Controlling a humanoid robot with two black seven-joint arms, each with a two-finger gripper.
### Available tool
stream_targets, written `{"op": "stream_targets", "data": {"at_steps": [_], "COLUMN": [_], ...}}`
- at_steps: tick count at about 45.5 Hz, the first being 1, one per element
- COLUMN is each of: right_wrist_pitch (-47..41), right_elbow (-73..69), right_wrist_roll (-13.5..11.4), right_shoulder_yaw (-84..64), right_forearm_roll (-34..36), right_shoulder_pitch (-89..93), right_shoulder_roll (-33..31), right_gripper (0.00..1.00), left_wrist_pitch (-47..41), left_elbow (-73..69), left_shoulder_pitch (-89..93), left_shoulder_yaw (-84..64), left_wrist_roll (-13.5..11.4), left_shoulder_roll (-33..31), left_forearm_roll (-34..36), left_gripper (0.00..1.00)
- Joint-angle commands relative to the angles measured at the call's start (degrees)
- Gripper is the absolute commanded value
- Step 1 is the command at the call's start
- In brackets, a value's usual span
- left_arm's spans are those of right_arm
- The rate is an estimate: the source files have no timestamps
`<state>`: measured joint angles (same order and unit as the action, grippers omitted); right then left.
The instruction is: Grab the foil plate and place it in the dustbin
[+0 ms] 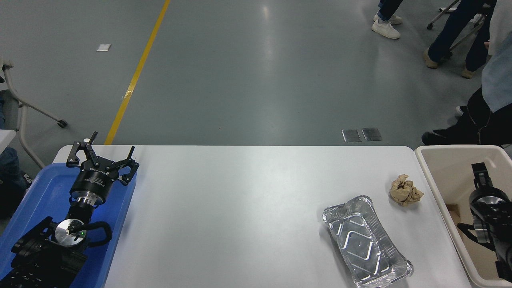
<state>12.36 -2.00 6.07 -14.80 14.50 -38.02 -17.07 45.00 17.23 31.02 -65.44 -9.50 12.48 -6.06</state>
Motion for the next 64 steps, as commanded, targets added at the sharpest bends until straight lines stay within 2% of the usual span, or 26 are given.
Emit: {"op": "stream_targets", "data": {"at_steps": [1,40,47,53,61,64], "right_wrist_pitch": [0.6,-0.3,-2.1,-6.8,-7.1,-7.3], "right_elbow": [0.2,0.2,-0.5,-5.6,-22.1,-28.0], "right_wrist_roll": [0.0,0.1,0.7,0.9,0.8,0.8], "right_shoulder_yaw": [0.6,0.1,-1.0,-1.8,-2.2,-3.5], "right_forearm_roll": [0.0,0.0,-0.1,-0.2,-1.7,-4.6], "right_shoulder_pitch": [0.2,0.4,0.6,-1.3,-8.5,-11.5], "right_shoulder_roll": [1.3,-0.3,-0.8,-5.2,-16.9,-20.5], "right_gripper": [1.00,1.00,1.00,1.00,1.00,1.00], "left_wrist_pitch": [0.0,0.0,0.0,0.0,0.0,0.0], "left_elbow": [0.0,0.0,0.0,0.0,0.0,0.0], "left_shoulder_pitch": [0.0,0.0,0.0,0.0,0.0,0.0], "left_shoulder_yaw": [-0.1,-0.2,-0.1,-0.1,0.0,0.0], "left_wrist_roll": [0.0,0.0,0.0,0.0,0.0,0.0], "left_shoulder_roll": [-0.1,-0.1,-0.1,-0.1,-0.1,0.0], "left_forearm_roll": [0.0,0.0,0.0,0.0,0.0,0.0], "left_gripper": [0.99,0.99,0.99,0.99,0.99,0.99]}}
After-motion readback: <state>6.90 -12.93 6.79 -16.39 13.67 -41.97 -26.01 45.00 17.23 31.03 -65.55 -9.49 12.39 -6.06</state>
